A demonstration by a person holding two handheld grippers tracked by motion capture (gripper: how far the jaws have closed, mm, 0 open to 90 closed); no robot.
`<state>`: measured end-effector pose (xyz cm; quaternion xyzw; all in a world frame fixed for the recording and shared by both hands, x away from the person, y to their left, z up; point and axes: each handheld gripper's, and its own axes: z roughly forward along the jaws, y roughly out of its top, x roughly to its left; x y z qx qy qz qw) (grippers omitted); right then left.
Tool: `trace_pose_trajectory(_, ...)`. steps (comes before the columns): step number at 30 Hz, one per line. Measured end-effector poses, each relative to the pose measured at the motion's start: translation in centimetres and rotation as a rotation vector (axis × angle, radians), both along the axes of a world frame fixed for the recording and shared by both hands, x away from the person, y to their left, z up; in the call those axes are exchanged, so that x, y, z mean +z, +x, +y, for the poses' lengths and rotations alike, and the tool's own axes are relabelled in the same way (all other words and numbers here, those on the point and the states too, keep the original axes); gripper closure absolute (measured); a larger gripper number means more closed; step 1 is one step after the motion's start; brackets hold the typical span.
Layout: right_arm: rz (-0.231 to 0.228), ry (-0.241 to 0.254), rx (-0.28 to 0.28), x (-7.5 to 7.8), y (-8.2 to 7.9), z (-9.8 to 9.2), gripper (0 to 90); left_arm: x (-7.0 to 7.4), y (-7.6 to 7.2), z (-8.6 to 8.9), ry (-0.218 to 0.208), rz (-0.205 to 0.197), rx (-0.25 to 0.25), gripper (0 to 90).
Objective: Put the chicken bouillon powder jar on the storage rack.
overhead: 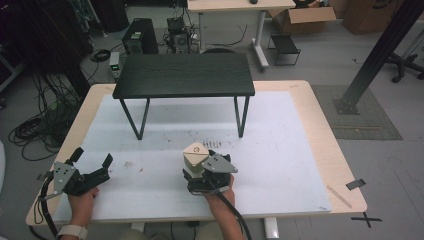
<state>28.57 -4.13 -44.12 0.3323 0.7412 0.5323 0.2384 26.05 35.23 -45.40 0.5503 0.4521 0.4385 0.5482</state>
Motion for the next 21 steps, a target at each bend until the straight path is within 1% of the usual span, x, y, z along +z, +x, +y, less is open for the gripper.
trace_pose_trajectory(9, 0.023, 0.0, -0.02, -0.23, 0.42, 0.3, 1.0, -0.01, -0.01, 0.0, -0.001, -0.001, 0.0, 0.2)
trace_pose_trajectory(16, 0.04, 0.002, -0.02, -0.43, 0.48, 0.35, 4.5, 0.0, -0.01, 0.0, -0.001, -0.001, 0.0, 0.2)
trace_pose_trajectory(18, 0.047, 0.01, -0.029, -0.42, 0.52, 0.25, 6.2, 0.0, -0.01, 0.0, -0.001, -0.001, 0.0, 0.2)
trace_pose_trajectory(21, 0.051, 0.013, -0.026, -0.4, 0.54, 0.21, 7.9, -0.01, -0.01, 0.0, -0.002, -0.001, 0.0, 0.2)
